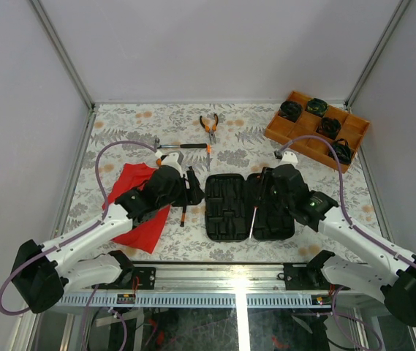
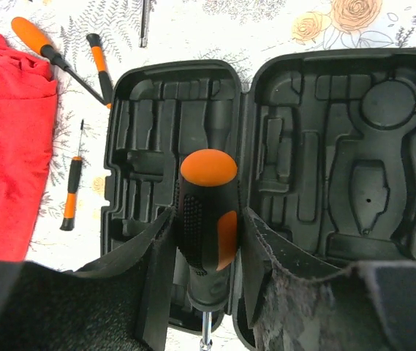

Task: Sort the tools into containers
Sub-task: Place the screwdriver in the storage box.

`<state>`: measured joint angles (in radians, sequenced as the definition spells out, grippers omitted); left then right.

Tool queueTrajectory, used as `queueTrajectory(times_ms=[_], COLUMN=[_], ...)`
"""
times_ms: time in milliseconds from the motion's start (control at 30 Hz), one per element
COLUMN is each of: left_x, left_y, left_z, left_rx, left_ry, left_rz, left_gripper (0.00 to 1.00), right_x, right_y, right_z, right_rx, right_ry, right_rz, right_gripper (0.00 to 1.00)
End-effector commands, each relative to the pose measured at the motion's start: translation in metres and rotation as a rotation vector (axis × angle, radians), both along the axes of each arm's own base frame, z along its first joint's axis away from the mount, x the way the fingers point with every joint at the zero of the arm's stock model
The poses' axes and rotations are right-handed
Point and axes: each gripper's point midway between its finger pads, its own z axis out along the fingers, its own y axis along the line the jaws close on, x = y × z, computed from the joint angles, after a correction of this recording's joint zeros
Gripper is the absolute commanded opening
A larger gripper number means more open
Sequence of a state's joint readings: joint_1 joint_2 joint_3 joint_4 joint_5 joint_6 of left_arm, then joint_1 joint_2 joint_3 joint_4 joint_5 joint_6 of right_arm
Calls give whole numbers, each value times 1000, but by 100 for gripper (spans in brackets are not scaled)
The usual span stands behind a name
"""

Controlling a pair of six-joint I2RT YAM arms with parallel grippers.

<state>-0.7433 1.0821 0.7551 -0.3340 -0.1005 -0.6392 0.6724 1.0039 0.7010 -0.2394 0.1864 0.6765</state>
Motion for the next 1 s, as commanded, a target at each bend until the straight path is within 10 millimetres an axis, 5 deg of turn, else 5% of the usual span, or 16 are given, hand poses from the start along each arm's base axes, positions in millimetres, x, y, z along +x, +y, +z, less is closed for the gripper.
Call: queueTrajectory(times_ms=[0, 400, 967], left_x=[2, -15, -21], left_y=[7, 4, -10], left_z=[-8, -44, -70], left_rx=[-13, -51, -67], left_ry=[0, 103, 149], left_rz=[52, 50, -10], left_gripper=[66, 65, 70], right_x=[8, 7, 4], right_y=[-5, 12, 12], right_z=[21, 11, 4], right_rx=[1, -21, -37], right_ry=[-92, 5, 26], right_rz=[-22, 47, 66], right_gripper=[0, 0, 0])
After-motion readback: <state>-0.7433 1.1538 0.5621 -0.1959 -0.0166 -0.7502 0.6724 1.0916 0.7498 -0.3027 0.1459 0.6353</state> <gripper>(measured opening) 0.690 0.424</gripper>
